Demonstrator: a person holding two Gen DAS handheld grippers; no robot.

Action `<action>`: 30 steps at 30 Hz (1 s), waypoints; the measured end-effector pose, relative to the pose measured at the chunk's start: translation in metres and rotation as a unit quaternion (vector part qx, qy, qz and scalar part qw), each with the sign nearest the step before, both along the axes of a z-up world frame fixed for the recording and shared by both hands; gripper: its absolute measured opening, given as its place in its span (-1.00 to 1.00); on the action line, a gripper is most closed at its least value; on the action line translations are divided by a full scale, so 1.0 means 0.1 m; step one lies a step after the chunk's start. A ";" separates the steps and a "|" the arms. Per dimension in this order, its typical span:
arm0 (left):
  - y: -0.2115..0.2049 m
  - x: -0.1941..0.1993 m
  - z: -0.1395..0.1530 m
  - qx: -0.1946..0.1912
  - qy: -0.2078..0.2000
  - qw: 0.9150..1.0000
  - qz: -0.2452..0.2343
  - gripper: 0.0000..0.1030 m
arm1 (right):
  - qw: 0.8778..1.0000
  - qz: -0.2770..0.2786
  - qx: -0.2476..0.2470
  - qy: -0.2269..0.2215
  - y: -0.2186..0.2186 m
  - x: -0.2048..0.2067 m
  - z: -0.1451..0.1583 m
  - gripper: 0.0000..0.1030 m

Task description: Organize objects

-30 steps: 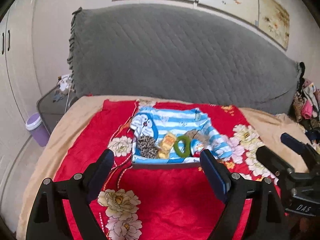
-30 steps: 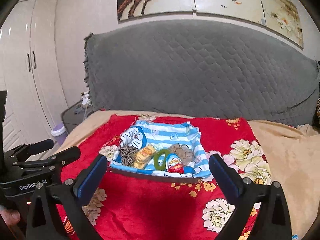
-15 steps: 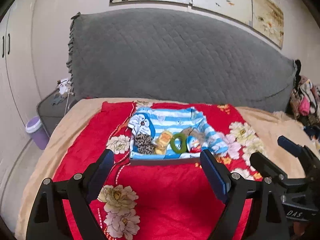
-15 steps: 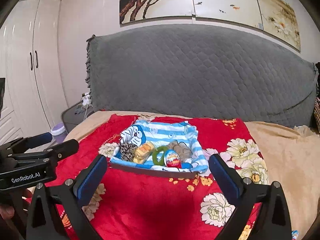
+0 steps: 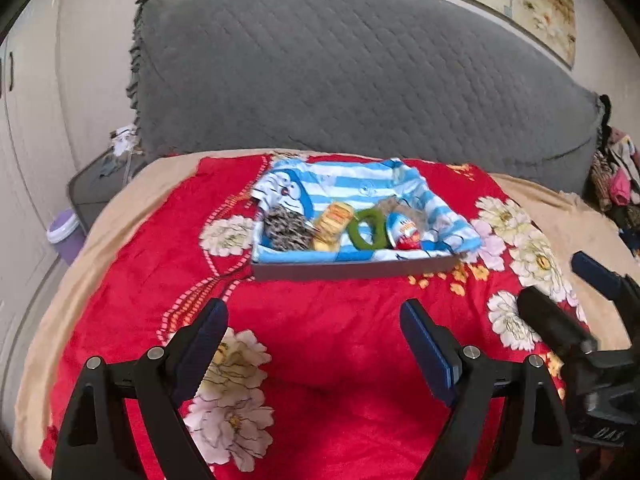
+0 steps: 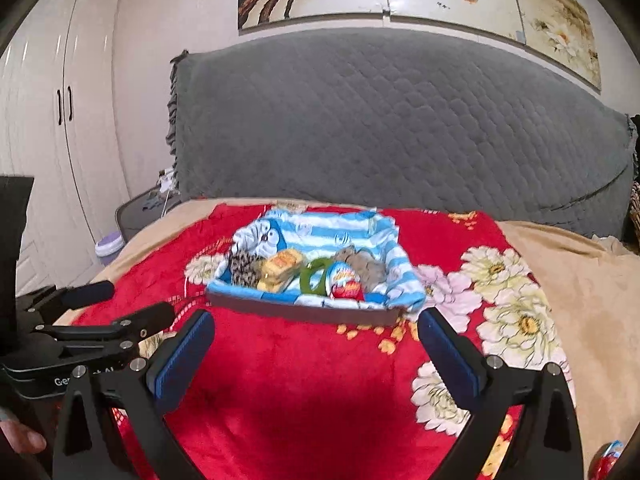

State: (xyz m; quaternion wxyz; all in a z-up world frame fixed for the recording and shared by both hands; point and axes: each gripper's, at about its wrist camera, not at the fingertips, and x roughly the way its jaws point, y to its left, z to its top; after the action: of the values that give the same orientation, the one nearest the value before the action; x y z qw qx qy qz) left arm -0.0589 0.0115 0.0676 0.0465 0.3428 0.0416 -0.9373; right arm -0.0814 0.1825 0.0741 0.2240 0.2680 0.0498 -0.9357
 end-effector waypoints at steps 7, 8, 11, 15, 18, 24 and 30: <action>-0.04 0.01 -0.28 0.023 -0.012 1.000 -0.010 0.72 | 1.000 -0.015 -0.003 -0.027 0.06 -0.04 -0.24 0.99; -0.04 0.01 -0.32 0.021 -0.014 1.000 -0.010 0.72 | 0.999 -0.017 -0.001 -0.028 0.07 -0.05 -0.29 0.99; -0.05 0.01 -0.41 0.019 -0.018 1.000 -0.007 0.72 | 0.999 -0.018 0.026 -0.031 0.03 -0.07 -0.45 0.99; -0.05 0.01 -0.55 0.007 -0.025 1.000 0.000 0.72 | 0.998 -0.015 0.046 -0.027 -0.03 -0.07 -0.60 0.99; -0.08 -0.04 -0.71 0.007 -0.042 0.999 0.008 0.72 | 0.998 -0.020 0.050 -0.032 -0.03 -0.09 -0.68 0.99; -0.14 -0.08 -0.90 0.016 -0.049 0.999 0.010 0.72 | 0.997 -0.036 0.041 -0.054 0.04 -0.16 -0.78 0.99; -0.14 -0.08 -0.92 0.023 -0.051 0.998 0.001 0.72 | 0.996 -0.047 0.029 -0.075 0.10 -0.21 -0.86 0.99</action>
State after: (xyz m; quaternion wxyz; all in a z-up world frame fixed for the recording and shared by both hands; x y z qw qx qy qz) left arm -0.0664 -0.0027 -0.0246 0.0417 0.3909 0.0615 -0.9174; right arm -0.1024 0.1928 -0.0114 0.1747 0.3459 0.0475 -0.9207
